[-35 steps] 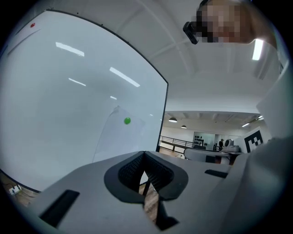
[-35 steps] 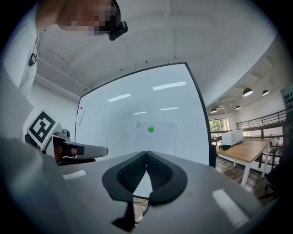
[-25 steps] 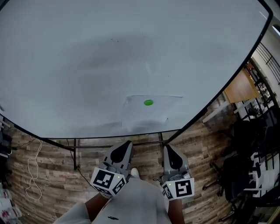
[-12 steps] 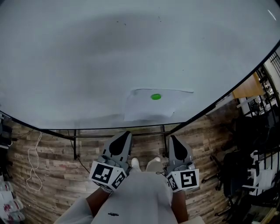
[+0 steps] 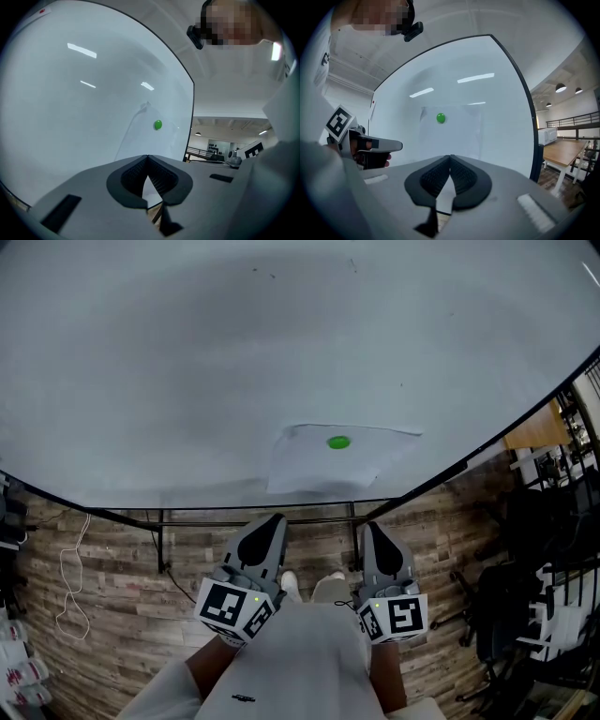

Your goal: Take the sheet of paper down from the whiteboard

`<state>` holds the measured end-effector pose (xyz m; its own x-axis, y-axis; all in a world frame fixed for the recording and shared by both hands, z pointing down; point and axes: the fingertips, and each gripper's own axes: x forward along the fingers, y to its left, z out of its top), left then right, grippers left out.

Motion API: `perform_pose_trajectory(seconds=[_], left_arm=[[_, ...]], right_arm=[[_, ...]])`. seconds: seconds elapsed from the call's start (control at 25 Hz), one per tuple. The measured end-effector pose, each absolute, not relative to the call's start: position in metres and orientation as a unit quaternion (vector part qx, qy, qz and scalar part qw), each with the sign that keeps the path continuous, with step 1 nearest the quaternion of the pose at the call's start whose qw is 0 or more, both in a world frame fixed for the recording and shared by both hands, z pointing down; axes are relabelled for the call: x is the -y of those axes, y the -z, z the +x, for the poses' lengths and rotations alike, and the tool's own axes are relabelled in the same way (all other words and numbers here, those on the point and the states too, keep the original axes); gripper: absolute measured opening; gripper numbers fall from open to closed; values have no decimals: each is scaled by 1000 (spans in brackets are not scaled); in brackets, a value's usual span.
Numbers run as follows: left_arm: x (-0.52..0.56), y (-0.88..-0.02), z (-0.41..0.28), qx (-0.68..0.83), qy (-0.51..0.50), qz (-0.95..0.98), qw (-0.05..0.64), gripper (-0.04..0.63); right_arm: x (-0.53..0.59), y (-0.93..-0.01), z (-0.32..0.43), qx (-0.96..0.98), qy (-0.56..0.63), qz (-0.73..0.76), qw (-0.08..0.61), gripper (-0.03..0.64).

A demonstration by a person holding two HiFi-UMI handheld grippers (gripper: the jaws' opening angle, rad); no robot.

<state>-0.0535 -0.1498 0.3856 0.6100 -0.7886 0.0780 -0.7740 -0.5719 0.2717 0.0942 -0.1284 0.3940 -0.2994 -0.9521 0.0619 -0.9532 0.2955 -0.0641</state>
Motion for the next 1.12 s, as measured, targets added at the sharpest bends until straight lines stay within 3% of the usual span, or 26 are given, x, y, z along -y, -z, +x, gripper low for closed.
perform_pose_trajectory(seconds=[1.12], left_arm=[[178, -408, -10, 440, -13, 885, 152, 8]], right_arm=[[213, -460, 131, 815, -148, 560, -4, 104]])
